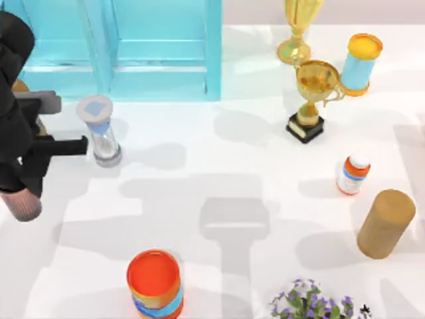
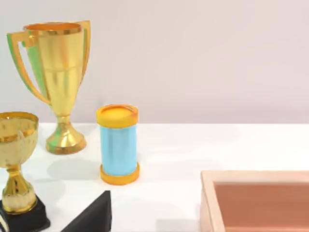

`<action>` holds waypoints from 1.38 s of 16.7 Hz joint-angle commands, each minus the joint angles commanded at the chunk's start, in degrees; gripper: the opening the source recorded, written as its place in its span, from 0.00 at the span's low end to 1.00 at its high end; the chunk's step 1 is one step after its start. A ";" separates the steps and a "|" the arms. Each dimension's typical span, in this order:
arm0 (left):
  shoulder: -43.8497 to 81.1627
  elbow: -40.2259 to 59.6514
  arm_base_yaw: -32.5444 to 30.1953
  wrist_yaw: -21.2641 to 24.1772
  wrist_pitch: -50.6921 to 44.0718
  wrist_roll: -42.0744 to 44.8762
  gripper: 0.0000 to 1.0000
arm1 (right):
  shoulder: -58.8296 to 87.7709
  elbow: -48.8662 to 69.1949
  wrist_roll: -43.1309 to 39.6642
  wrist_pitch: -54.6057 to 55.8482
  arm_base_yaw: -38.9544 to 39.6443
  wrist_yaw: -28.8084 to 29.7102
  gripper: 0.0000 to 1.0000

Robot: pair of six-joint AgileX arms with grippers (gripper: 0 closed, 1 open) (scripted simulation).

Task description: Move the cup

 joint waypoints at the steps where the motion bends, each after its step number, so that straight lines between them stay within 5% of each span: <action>1: 0.31 -1.29 0.09 0.02 1.65 0.07 0.00 | 0.00 0.00 0.00 0.00 0.00 0.00 1.00; 11: 2.41 -7.90 0.57 0.14 10.25 0.65 0.00 | 0.00 0.00 0.00 0.00 0.00 0.00 1.00; 23: 2.41 -7.90 0.57 0.14 10.25 0.65 0.90 | 0.00 0.00 0.00 0.00 0.00 0.00 1.00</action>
